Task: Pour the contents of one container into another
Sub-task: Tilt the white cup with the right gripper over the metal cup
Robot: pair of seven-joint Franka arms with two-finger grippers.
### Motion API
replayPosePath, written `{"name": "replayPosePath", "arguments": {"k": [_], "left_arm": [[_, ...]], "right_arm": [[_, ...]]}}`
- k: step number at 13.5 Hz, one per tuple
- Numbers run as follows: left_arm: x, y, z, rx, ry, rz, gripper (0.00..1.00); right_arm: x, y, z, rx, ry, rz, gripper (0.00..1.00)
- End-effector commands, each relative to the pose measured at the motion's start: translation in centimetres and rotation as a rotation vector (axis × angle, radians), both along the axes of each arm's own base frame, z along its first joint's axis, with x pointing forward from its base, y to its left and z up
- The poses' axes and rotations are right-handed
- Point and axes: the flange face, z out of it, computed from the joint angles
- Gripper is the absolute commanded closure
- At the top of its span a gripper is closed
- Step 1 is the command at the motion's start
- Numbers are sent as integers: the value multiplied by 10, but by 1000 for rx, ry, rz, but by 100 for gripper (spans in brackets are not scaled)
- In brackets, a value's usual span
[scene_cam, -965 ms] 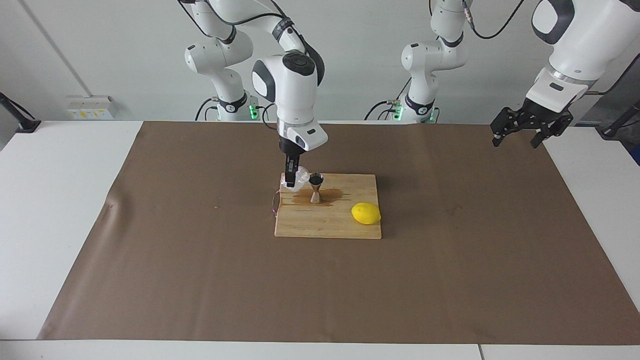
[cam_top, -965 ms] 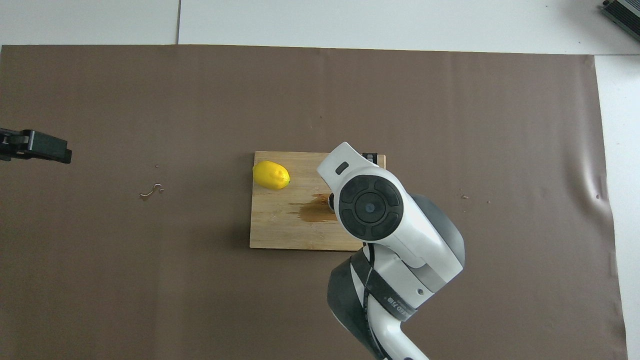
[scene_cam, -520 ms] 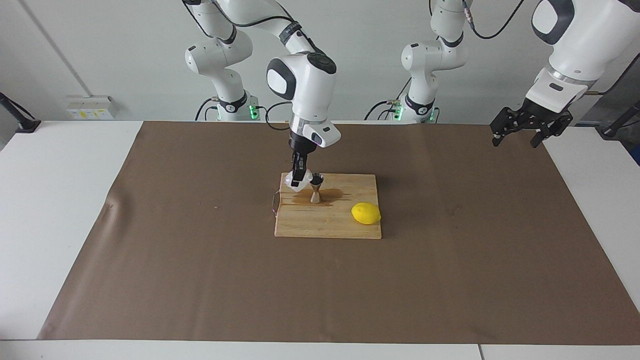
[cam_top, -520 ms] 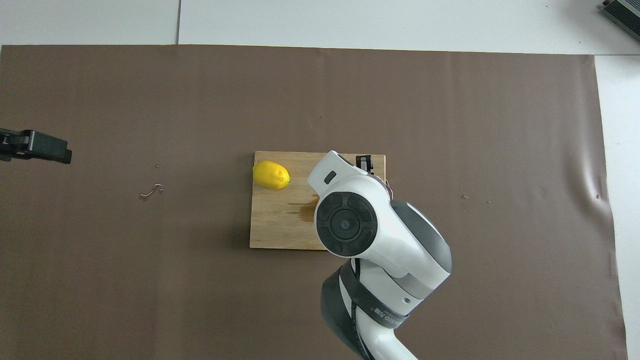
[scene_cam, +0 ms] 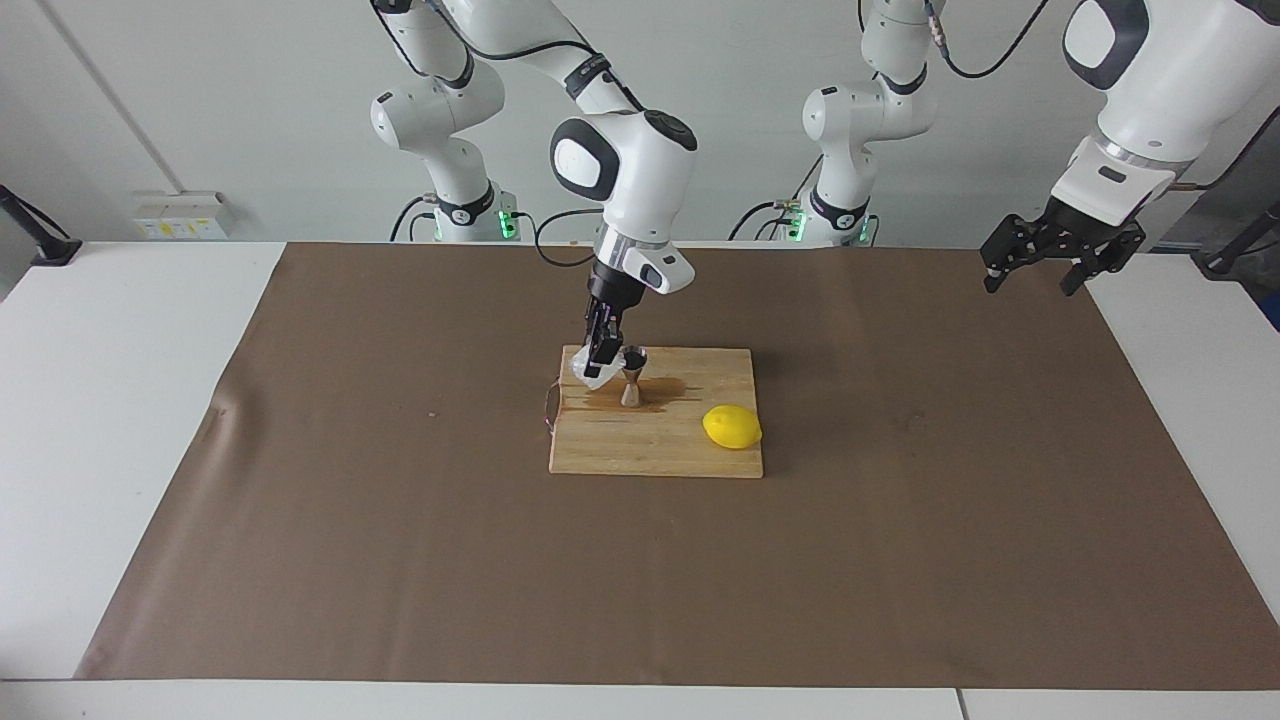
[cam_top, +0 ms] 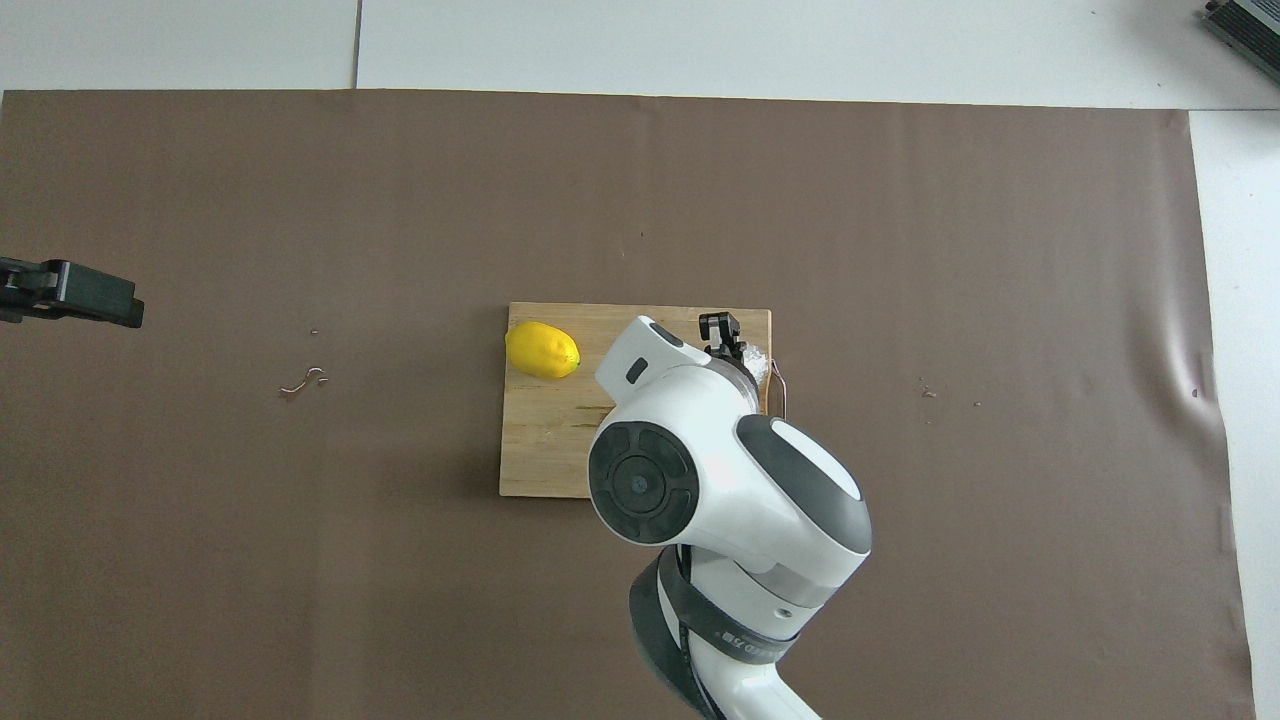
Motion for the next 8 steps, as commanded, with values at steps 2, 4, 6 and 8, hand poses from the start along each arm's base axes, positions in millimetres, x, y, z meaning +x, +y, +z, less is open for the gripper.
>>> {"name": "replayPosePath", "arguments": {"k": [2,4,6,8], "left_arm": [[-2,3,-1,14,10,-14,0],[-2,4,-1,12,8,-14,0],[-2,4,-2,14,11,-14,0],[-4,4,-3,14,22,-14,0]], "right_arm": [[0,0,1,-35,-33,-6,100],[-8,11,-3,-51,-57,-6,100],[-11,14,-4,-87,-77,-16,100],[-16,20,-3,-99,-108,-44,100]]}}
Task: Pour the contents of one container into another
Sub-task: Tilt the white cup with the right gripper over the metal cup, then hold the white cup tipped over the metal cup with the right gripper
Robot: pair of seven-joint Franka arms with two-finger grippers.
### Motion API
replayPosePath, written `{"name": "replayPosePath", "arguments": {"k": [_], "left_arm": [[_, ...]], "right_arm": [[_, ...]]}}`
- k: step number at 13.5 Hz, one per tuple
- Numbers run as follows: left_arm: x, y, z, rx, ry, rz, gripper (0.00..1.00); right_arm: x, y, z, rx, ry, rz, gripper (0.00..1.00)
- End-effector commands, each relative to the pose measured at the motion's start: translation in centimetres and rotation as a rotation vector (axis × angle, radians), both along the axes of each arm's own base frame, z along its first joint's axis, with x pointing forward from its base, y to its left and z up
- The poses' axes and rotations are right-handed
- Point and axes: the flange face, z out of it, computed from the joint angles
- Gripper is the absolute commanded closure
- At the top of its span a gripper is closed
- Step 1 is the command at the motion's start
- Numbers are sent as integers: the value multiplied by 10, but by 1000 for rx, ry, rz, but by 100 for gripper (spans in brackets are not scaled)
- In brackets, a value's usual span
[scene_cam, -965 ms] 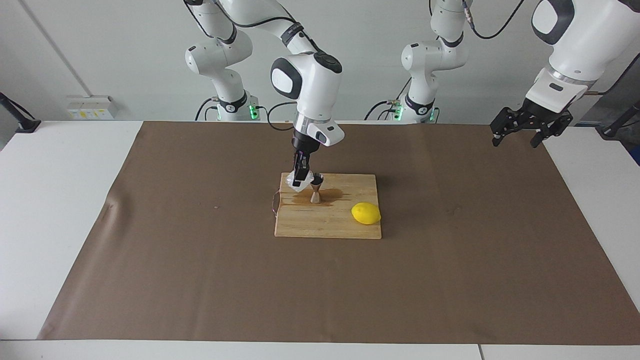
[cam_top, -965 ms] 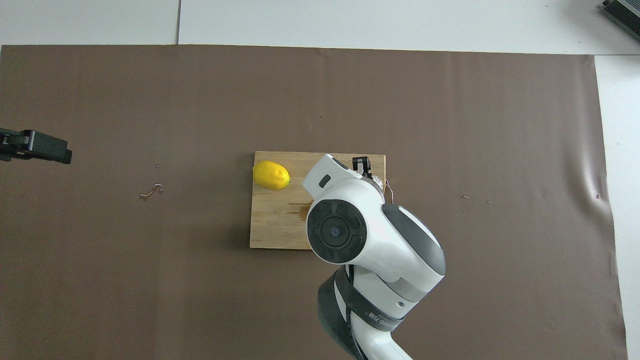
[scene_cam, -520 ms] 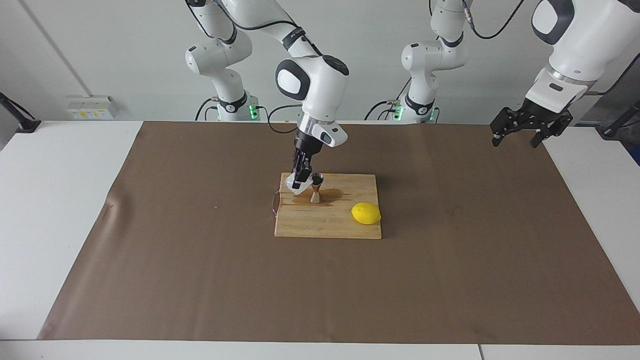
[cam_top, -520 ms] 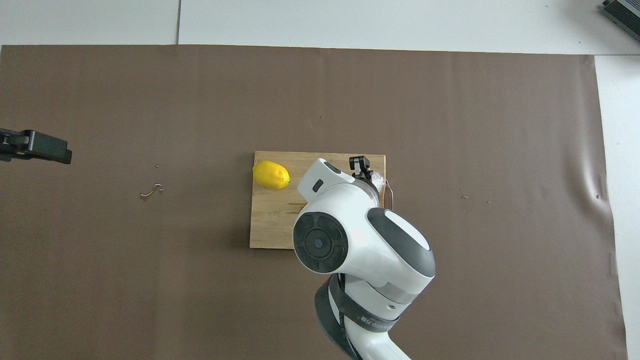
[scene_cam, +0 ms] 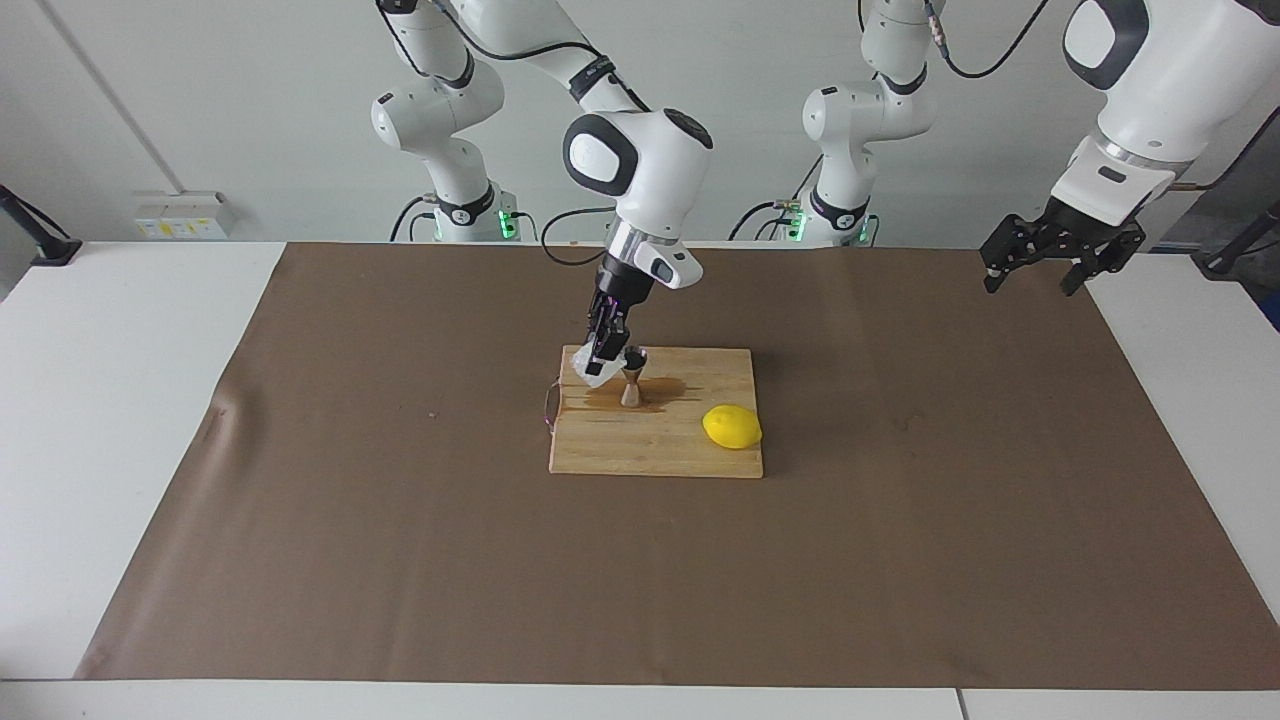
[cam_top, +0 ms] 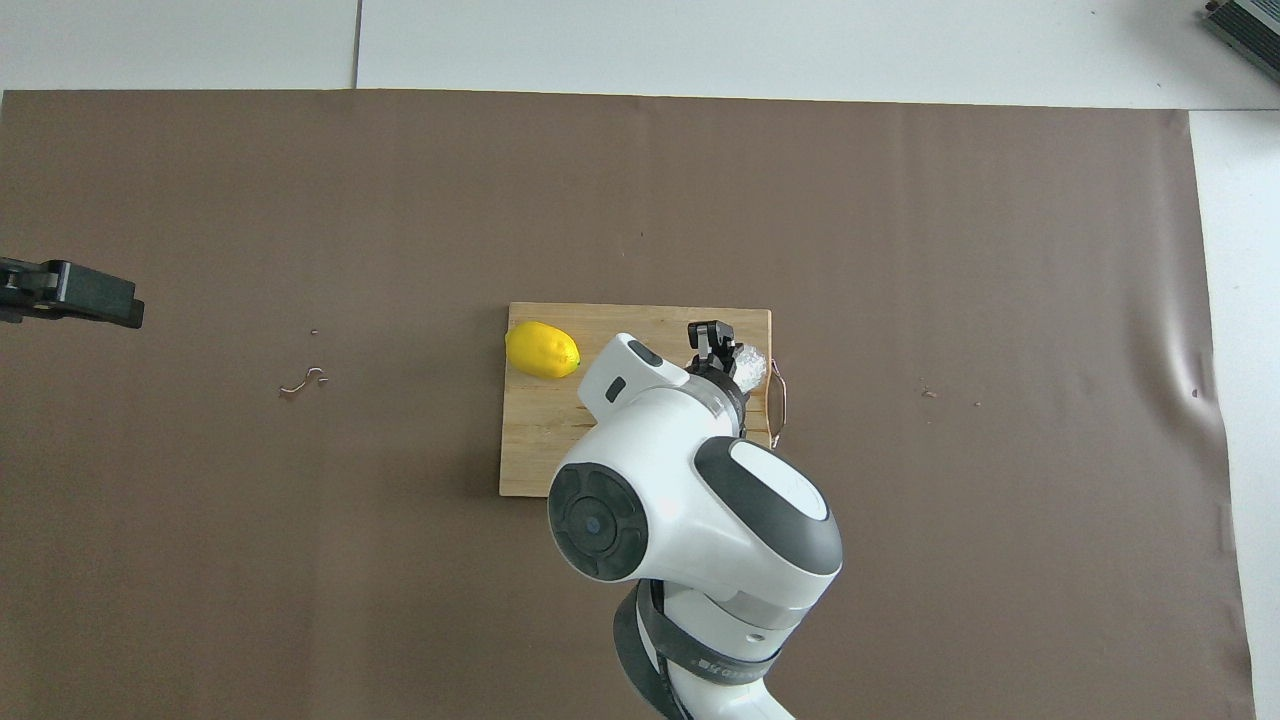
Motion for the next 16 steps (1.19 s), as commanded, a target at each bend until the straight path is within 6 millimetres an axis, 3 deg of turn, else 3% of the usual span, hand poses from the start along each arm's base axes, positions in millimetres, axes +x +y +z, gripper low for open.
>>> {"name": "replayPosePath", "arguments": {"k": [1,16], "left_arm": [[-4,3,-3,14,21,-13,0],[-2,3,-5,13,23,-12,0]], "right_arm": [[-3,4,1,-20,-59,-57,100],[-7,12,13,-86,-170,-55,100]]}}
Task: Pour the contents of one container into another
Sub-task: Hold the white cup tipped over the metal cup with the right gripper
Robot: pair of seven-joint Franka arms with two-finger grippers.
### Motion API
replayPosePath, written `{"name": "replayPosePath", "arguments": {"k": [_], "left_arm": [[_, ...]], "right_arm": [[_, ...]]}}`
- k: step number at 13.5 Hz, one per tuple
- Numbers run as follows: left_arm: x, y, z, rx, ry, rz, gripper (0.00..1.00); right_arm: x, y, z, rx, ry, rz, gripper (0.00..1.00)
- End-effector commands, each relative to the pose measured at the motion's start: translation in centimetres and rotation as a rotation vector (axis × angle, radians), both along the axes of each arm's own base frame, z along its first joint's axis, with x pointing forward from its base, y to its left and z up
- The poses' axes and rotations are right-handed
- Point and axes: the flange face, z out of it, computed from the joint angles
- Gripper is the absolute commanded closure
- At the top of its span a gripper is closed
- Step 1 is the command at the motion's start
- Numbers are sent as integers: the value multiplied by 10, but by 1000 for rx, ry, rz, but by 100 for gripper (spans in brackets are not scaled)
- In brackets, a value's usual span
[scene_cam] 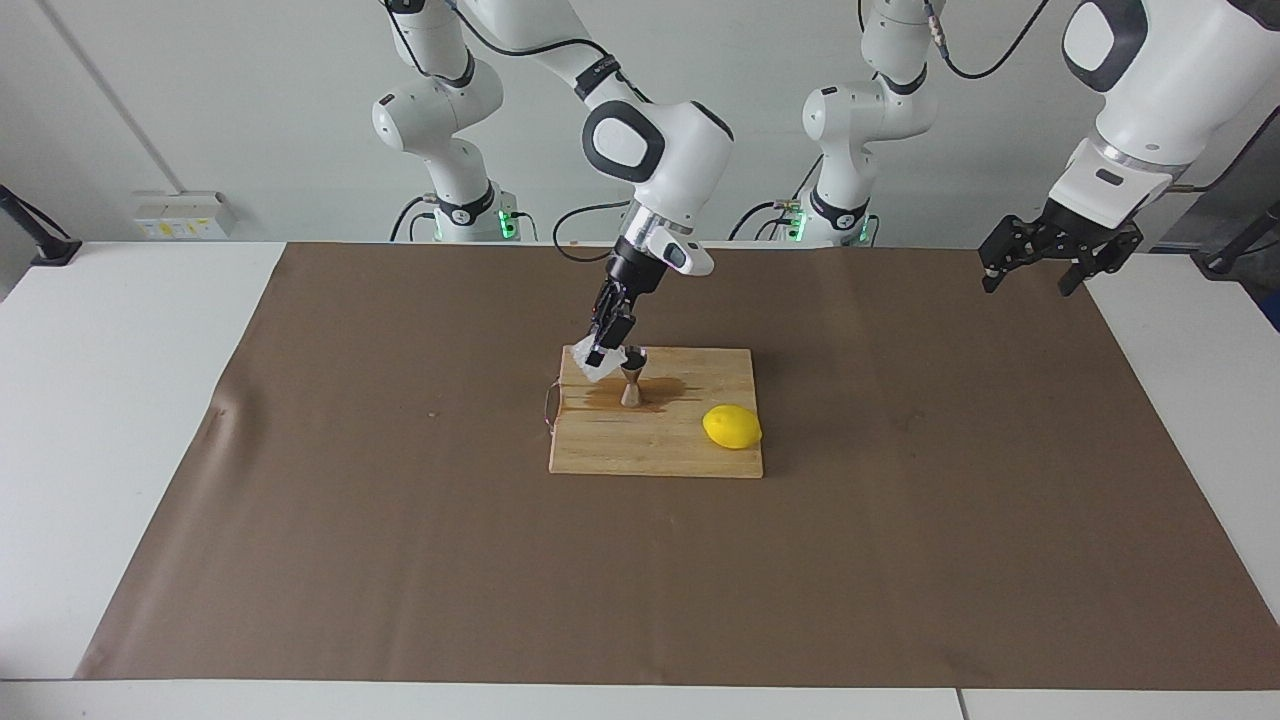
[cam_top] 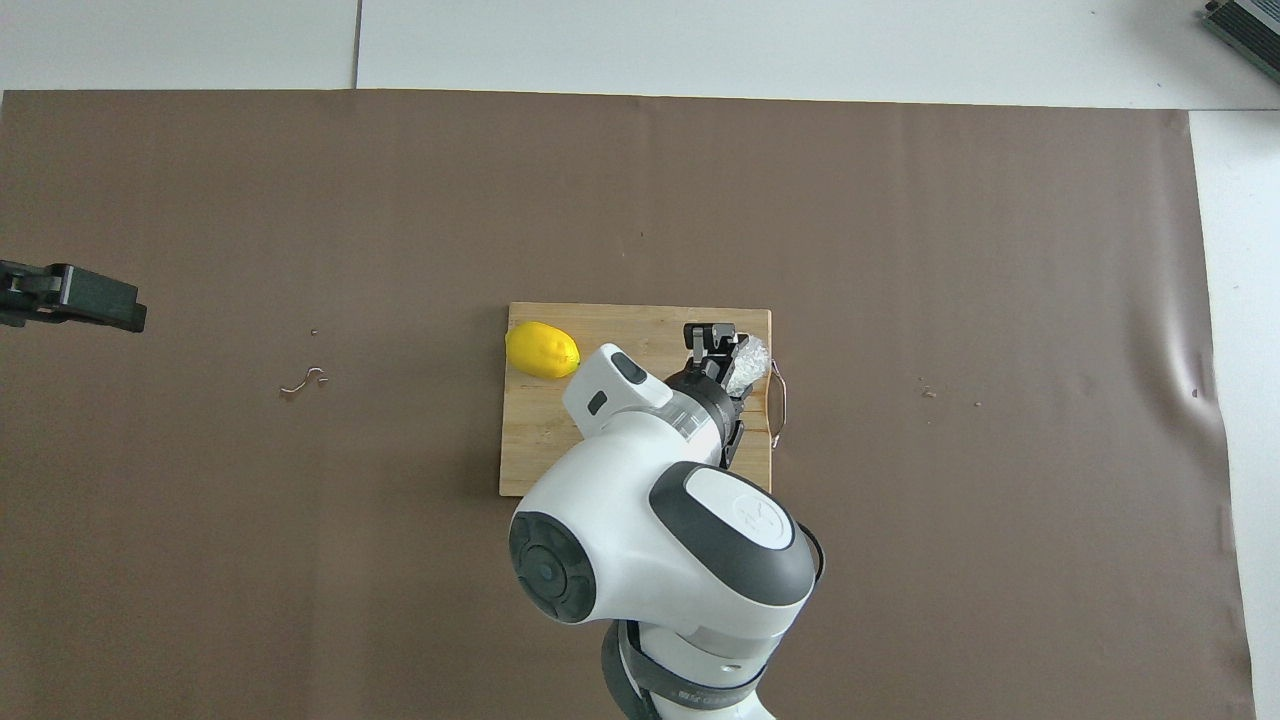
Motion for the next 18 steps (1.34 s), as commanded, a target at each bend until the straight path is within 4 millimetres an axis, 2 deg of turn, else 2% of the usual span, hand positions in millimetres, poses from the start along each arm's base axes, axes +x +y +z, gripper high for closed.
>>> {"name": "replayPosePath", "arguments": {"k": [1,4,7,11,18], "left_arm": [[-1,4,-2,13,13,-10,0],[-1,3,-3,13,13,-11,0],[0,4,-2,13,11,-10,0],[0,4,-2,13,11,-10,0],[0,3,-3,13,13,-10,0]], "right_arm": [[-1,3,5,-22,-37,-4,100],[-8,13,5,-26,-55,13,100],[-15,24,-10,-63,-97,17,100],[-23,26,-19,-110,-107,22,100],[-34,18,-28,-165,-112,43,100]]}}
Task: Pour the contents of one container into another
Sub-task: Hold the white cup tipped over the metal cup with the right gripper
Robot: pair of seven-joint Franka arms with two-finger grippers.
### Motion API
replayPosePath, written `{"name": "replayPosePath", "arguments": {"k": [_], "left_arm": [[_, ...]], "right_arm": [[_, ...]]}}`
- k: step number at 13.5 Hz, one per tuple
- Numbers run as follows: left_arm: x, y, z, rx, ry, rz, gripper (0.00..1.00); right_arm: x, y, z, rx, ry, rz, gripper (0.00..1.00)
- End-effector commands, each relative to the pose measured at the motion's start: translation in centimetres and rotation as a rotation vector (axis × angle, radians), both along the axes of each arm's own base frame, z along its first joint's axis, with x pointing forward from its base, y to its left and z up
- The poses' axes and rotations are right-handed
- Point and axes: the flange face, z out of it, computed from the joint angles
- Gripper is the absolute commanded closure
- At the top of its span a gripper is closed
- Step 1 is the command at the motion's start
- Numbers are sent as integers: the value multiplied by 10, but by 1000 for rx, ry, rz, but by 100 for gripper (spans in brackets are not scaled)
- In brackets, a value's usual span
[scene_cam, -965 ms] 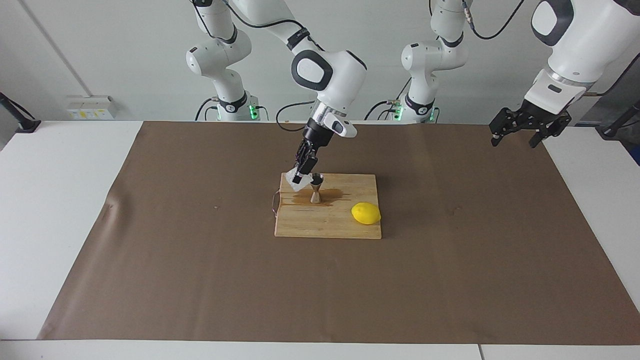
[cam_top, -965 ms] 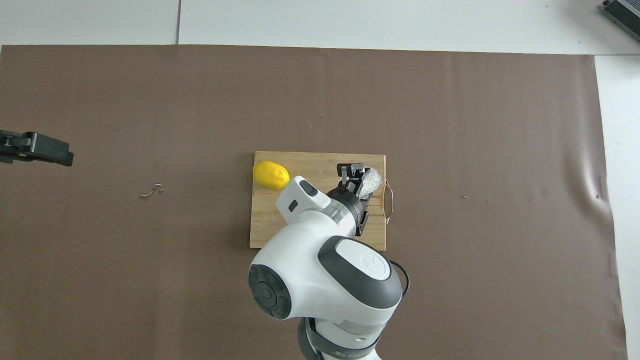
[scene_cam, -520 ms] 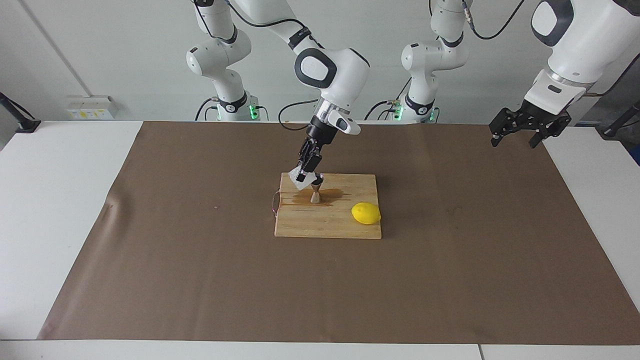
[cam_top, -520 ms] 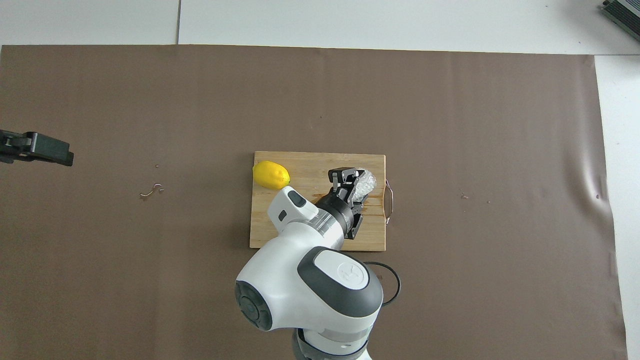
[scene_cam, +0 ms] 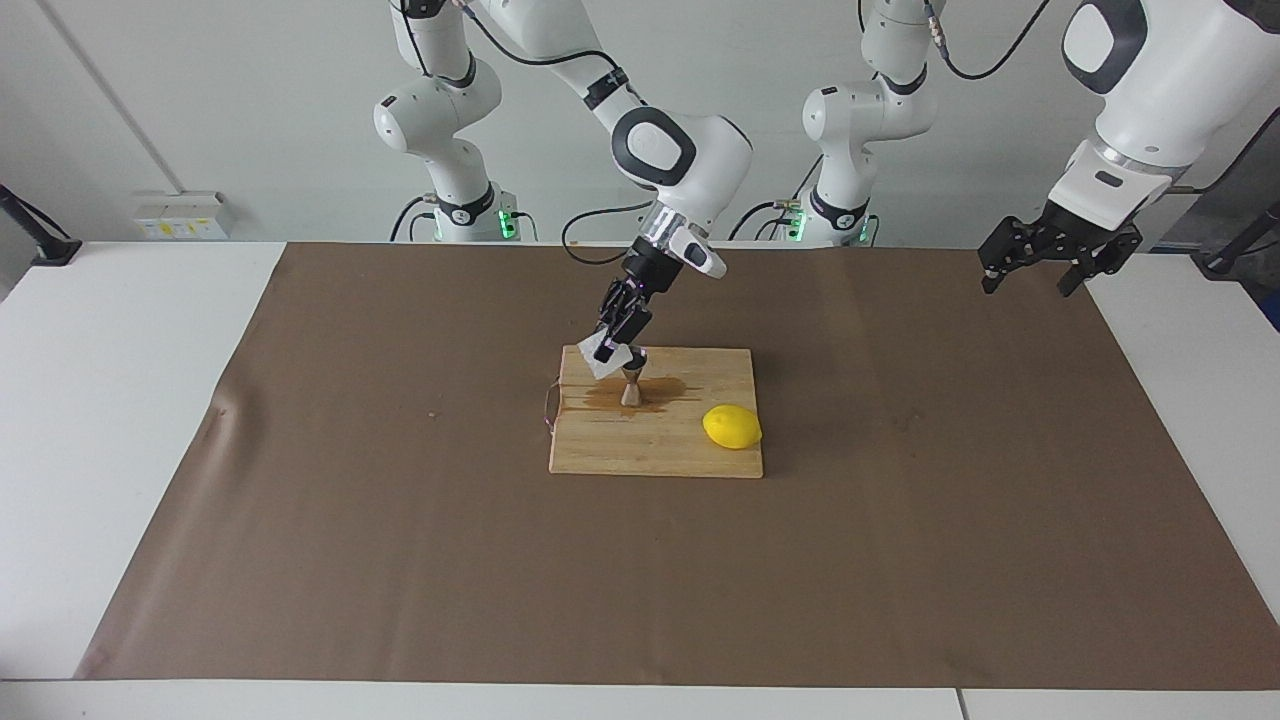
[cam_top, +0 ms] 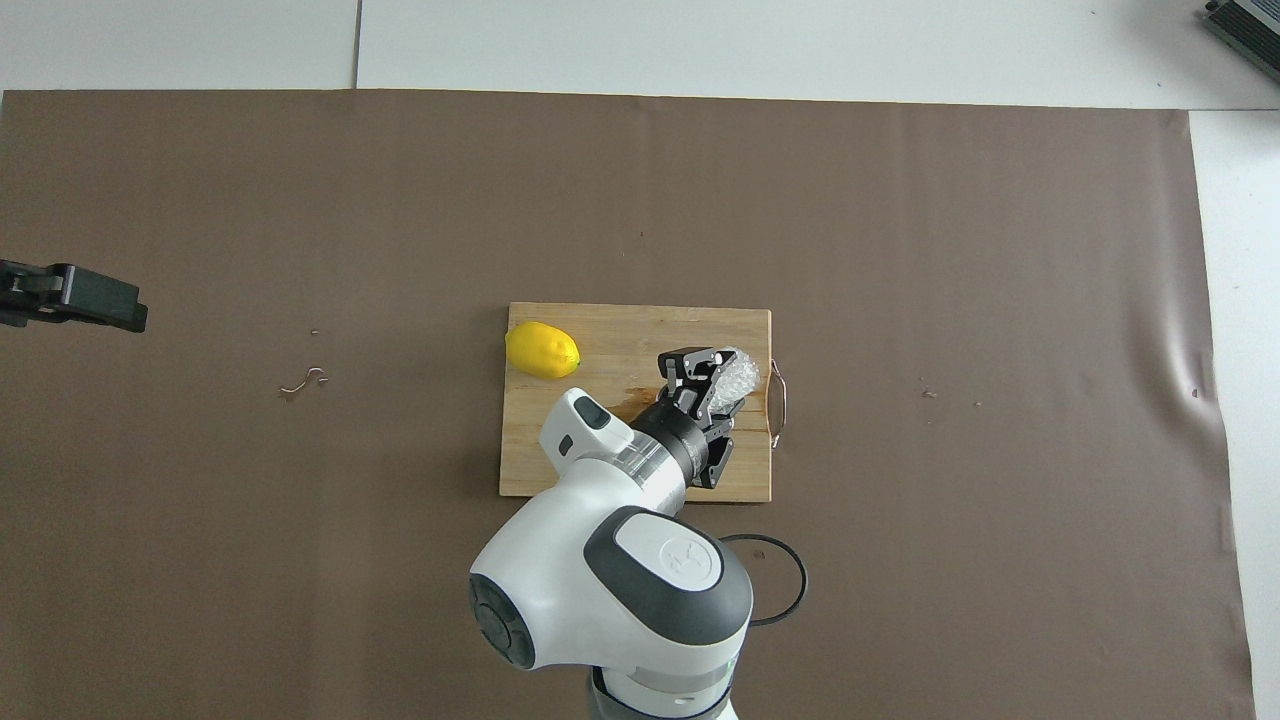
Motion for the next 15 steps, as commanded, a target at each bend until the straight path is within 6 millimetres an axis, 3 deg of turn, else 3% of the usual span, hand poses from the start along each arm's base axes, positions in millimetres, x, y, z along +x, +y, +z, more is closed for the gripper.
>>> {"name": "replayPosePath", "arguments": {"k": [1,8,15], "left_arm": [[-1,3,-2,13,10,-10,0],[0,1,-3,13,13,-11,0],[2,1,-7,12,19,-8,0]], "right_arm": [[-15,5,-2,-42,-38,33,100],[-24,16,-17,-114,-82,47,100],[-27,16,-14,-158,-93,51,100]]}}
